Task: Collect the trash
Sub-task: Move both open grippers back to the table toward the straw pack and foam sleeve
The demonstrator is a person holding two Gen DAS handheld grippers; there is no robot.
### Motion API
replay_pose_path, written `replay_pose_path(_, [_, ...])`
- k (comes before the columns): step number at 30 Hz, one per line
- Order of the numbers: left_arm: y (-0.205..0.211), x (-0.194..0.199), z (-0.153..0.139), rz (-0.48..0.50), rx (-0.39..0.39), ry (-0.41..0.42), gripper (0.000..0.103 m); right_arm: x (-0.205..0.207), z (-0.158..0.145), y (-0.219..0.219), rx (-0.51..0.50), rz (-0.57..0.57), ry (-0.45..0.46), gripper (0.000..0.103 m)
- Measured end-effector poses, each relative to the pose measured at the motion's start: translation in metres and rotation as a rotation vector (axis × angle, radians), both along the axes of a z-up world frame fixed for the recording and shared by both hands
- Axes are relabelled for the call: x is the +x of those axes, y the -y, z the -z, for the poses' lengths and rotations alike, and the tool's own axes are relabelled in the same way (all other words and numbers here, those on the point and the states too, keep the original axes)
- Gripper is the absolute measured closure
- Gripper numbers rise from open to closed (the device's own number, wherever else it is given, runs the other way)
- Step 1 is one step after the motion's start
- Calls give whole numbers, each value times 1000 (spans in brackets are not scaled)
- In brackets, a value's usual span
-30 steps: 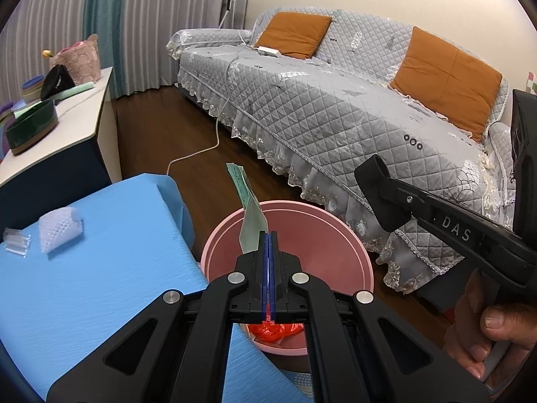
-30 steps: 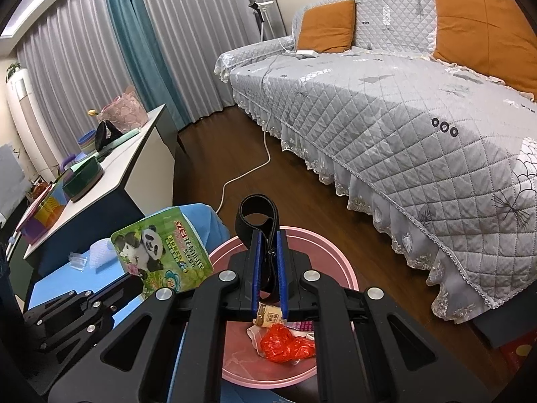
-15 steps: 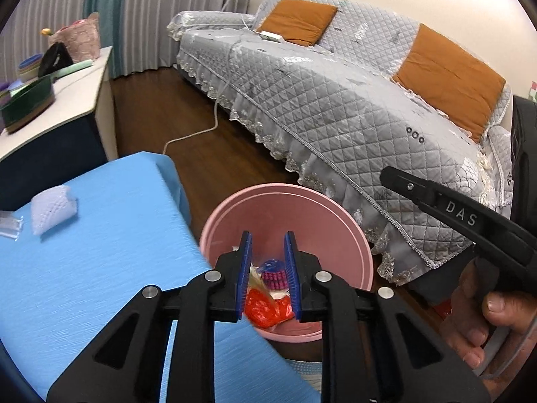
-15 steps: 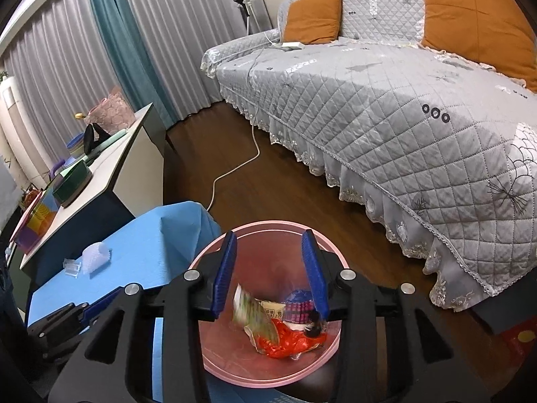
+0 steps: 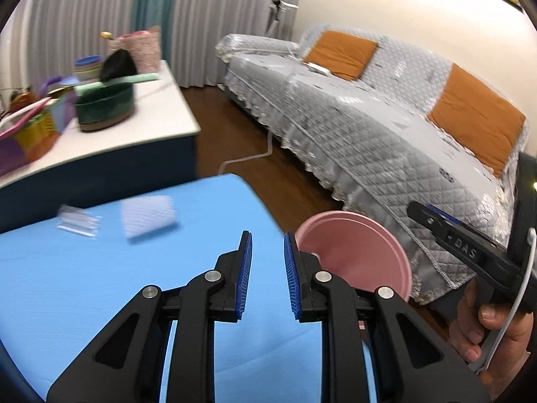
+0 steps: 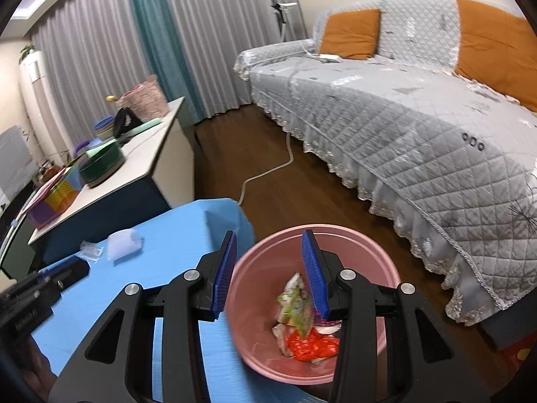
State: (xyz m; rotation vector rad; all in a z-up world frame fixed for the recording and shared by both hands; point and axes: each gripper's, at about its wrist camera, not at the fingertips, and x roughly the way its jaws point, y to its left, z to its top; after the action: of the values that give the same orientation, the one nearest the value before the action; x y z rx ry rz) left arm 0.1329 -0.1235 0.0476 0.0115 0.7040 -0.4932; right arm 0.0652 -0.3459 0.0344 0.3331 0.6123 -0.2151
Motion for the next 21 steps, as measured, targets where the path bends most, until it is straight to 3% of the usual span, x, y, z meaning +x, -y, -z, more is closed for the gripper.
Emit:
replay_pose_path(9, [-95, 42, -4, -200, -18, 21, 83, 22, -1, -63, -1, -108, 15, 62])
replay_pose_path(15, [-142, 71, 29, -370, -11, 5, 83, 40, 4, -97, 9, -170, 29, 62])
replay_pose_path(21, [-168, 99, 52, -456, -14, -19, 83, 58, 10, -122, 40, -238, 40, 66])
